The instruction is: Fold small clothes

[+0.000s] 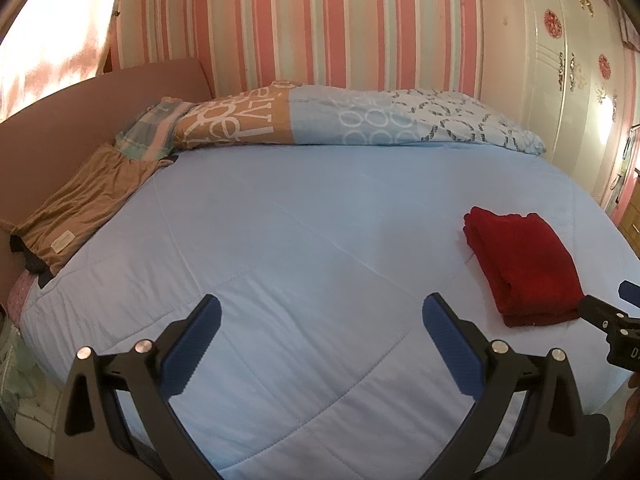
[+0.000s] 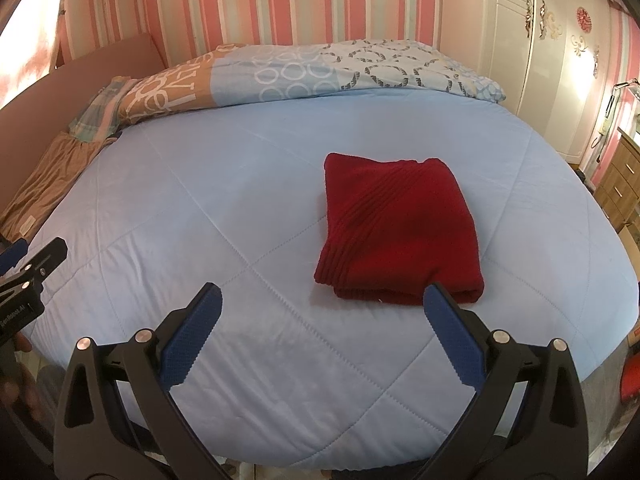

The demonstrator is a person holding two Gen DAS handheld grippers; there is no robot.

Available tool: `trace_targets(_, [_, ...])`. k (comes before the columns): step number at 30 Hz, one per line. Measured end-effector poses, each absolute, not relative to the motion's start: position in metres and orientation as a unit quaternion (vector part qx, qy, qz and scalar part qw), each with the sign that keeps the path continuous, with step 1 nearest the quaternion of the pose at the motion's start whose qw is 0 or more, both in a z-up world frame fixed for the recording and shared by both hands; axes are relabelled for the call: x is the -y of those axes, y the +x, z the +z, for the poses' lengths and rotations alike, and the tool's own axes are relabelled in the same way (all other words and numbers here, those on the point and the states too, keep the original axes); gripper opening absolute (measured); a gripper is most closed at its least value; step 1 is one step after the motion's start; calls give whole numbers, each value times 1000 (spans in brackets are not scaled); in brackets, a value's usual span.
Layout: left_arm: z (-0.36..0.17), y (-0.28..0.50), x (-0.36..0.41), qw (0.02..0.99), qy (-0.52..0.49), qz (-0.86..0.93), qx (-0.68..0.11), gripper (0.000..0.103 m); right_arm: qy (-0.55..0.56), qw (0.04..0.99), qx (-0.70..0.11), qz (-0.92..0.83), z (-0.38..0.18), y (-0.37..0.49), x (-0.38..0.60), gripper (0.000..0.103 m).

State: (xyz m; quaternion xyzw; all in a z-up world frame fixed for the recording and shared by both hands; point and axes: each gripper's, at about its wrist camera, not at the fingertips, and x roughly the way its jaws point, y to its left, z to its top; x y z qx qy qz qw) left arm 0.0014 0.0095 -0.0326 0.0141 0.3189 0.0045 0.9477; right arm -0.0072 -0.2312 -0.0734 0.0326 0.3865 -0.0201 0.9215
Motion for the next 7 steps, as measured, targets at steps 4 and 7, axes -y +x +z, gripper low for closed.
trace_targets(4, [-37,4,-13,943,-1,14,-332,101,33,922,-386,-22,-73,-8,231,100])
trace_targets(7, [-39,5,-15,942,-4,18,-335,101,34,922,-385,-22,-73,-9,231,100])
